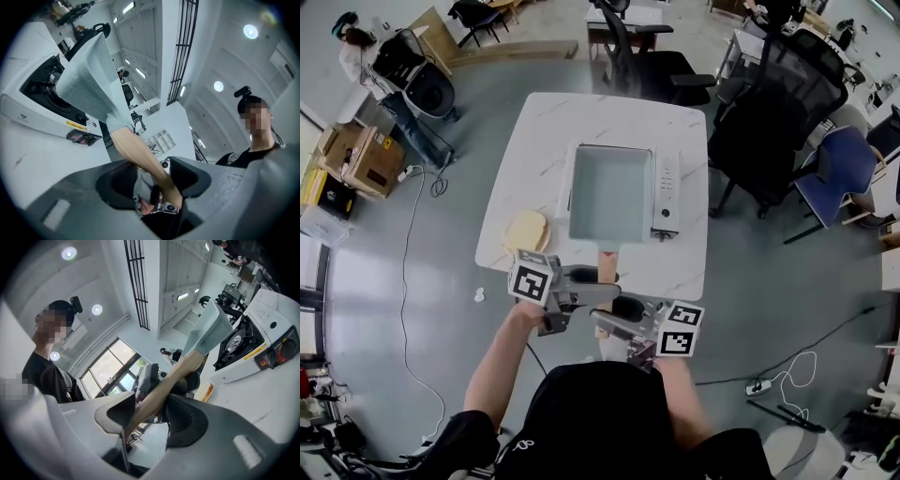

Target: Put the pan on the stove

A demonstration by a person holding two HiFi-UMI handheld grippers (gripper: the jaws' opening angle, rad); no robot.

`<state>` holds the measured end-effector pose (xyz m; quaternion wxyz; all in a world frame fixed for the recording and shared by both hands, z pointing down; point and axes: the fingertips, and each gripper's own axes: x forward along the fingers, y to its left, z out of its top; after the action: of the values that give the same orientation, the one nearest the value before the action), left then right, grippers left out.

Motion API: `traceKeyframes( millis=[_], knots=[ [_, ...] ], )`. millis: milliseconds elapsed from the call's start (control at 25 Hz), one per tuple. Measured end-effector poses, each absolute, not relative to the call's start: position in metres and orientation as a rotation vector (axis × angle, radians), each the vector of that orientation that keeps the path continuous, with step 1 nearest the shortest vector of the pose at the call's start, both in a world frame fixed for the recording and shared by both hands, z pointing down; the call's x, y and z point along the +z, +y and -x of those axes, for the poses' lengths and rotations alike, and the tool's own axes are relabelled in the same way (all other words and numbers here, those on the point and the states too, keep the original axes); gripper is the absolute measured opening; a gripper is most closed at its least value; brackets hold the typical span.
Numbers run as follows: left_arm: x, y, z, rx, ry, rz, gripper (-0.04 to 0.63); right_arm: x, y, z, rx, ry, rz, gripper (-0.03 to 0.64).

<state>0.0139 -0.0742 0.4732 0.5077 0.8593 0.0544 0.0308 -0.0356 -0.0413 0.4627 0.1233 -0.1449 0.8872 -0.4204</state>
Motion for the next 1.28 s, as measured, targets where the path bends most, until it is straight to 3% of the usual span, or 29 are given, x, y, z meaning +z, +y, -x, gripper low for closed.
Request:
traceKeyframes(
  millis=[1280],
  knots=[
    [0.516,-0.183,-0.023,0.038,0.094,-1.994,0.222,0.504,-0.150,0.027,-1.325,2.587,0.421,0.210]
  ],
)
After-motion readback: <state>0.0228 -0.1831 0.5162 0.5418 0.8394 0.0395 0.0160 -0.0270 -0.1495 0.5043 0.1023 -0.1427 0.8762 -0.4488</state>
